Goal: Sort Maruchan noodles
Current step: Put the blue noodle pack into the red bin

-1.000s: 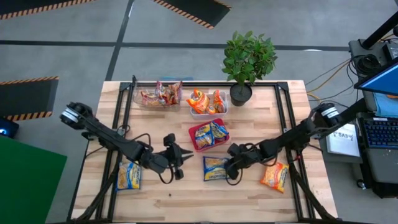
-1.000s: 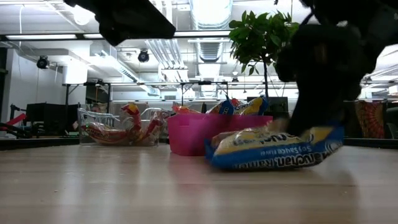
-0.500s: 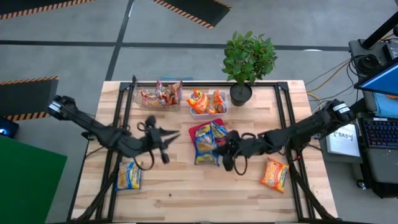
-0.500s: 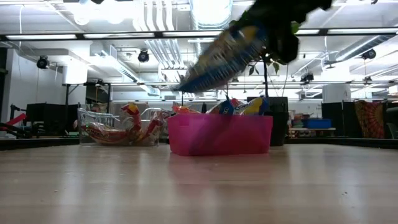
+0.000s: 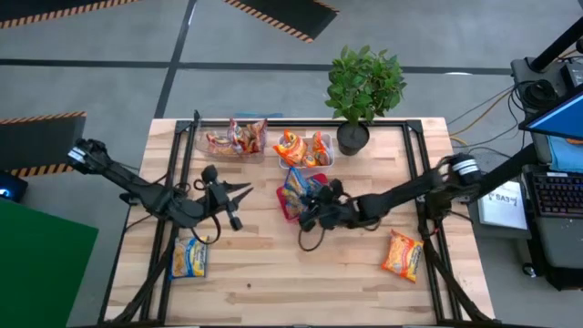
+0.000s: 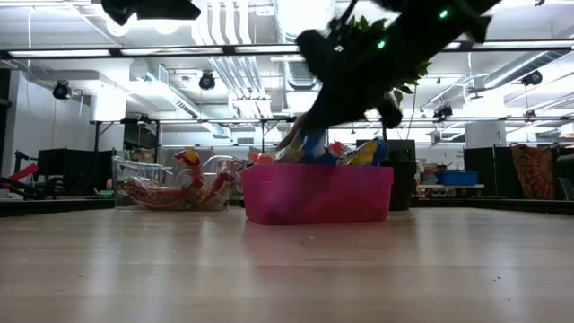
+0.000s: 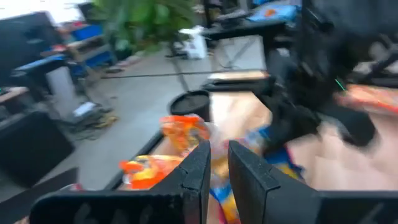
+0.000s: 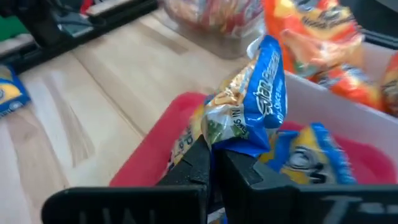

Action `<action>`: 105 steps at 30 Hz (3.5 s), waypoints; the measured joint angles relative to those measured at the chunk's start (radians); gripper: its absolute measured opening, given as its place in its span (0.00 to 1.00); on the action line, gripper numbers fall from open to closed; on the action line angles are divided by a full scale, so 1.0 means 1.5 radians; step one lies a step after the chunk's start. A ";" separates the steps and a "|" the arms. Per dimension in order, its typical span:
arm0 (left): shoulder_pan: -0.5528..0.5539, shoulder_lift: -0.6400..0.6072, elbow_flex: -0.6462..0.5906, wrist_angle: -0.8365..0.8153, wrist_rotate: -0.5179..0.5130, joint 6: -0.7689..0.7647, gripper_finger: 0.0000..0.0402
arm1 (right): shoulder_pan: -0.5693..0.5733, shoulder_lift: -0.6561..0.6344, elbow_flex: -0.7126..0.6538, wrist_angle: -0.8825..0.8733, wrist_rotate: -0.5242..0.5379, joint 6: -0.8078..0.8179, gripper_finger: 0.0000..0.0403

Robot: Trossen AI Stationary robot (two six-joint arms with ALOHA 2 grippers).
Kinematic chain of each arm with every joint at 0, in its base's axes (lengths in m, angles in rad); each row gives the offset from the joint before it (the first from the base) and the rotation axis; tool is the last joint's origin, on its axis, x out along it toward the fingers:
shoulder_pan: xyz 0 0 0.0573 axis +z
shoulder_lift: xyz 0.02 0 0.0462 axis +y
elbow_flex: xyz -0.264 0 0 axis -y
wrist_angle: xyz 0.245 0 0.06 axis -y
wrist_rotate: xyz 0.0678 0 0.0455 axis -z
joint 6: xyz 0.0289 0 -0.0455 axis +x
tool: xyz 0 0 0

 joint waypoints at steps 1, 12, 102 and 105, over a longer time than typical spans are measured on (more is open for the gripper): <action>0.001 -0.001 0.000 0.004 -0.014 0.000 0.10 | -0.001 0.017 0.011 0.000 -0.001 0.000 0.03; -0.003 -0.010 0.001 -0.025 -0.005 0.013 0.10 | -0.001 0.141 0.205 -0.089 -0.038 -0.033 0.03; -0.123 0.499 0.255 -0.880 0.717 -0.960 0.43 | 0.168 -0.230 0.043 -0.345 -0.019 -0.125 0.03; -0.128 0.504 0.221 -0.846 0.717 -0.984 0.48 | 0.168 -0.229 0.043 -0.345 -0.020 -0.125 0.03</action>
